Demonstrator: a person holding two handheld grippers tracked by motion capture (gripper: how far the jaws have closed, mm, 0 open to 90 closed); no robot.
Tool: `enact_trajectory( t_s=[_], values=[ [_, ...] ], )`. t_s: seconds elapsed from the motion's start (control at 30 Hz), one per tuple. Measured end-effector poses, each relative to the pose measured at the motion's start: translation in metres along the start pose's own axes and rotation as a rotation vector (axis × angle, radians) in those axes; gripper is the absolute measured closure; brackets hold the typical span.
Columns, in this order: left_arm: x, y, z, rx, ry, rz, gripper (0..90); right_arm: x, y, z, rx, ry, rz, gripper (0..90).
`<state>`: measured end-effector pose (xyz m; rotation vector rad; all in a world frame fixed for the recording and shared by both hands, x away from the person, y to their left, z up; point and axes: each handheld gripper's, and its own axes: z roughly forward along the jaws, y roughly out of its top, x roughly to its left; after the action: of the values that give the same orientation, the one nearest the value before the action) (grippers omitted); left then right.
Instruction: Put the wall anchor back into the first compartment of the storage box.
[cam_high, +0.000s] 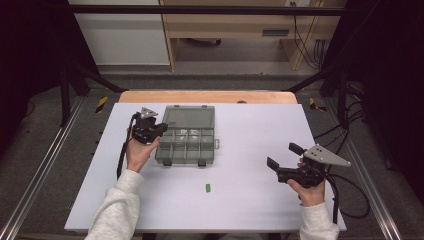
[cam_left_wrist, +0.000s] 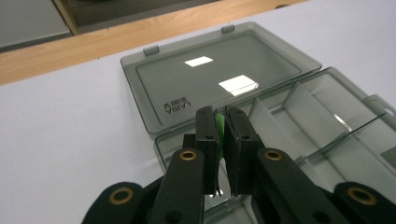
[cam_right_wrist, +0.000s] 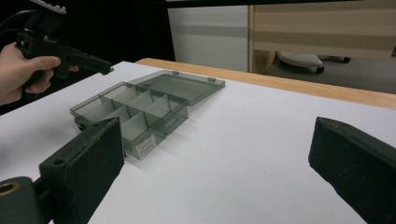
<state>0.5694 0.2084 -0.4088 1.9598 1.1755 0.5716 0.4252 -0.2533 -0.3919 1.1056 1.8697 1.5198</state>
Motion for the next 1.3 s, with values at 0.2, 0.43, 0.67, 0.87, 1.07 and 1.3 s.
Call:
enact_trajectory(
  t_s=[0.2,0.43,0.67,0.87,1.07,1.3],
  values=[
    [0.003,-0.009,0.010,0.033,0.009,-0.015,84.1,0.001,0.000,0.001,0.002,-0.003,0.002,3.7],
    [0.003,-0.017,0.019,0.061,0.013,-0.014,84.1,0.000,0.000,0.000,0.007,0.001,-0.003,3.7],
    [0.003,-0.025,0.029,0.106,0.016,-0.025,84.0,0.000,0.000,0.000,0.001,0.001,0.000,3.7],
    [0.002,-0.025,0.029,0.105,0.021,-0.031,79.4,0.001,0.000,0.000,0.003,0.002,0.002,3.7],
    [0.000,-0.018,0.008,0.023,0.018,-0.054,69.0,0.000,0.000,0.000,-0.001,0.001,0.007,3.7],
    [-0.010,-0.012,-0.018,-0.064,-0.012,-0.050,43.8,0.000,0.000,-0.001,-0.001,0.002,0.005,3.7]
  ],
)
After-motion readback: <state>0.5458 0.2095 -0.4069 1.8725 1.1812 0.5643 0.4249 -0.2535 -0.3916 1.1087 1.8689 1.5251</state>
